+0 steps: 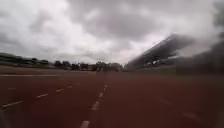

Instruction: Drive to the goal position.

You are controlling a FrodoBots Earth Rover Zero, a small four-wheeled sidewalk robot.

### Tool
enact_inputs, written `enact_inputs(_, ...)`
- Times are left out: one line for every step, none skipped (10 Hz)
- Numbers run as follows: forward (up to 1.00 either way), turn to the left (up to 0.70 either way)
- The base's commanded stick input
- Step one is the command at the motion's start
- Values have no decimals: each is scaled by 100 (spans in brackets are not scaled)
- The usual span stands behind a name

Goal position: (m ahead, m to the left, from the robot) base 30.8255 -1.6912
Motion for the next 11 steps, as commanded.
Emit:
enact_inputs(100,-1)
enact_inputs(100,-1)
enact_inputs(100,-1)
enact_inputs(100,-1)
enact_inputs(100,-1)
enact_inputs(100,-1)
enact_inputs(100,-1)
enact_inputs(100,-1)
enact_inputs(100,-1)
enact_inputs(100,-1)
enact_inputs(100,-1)
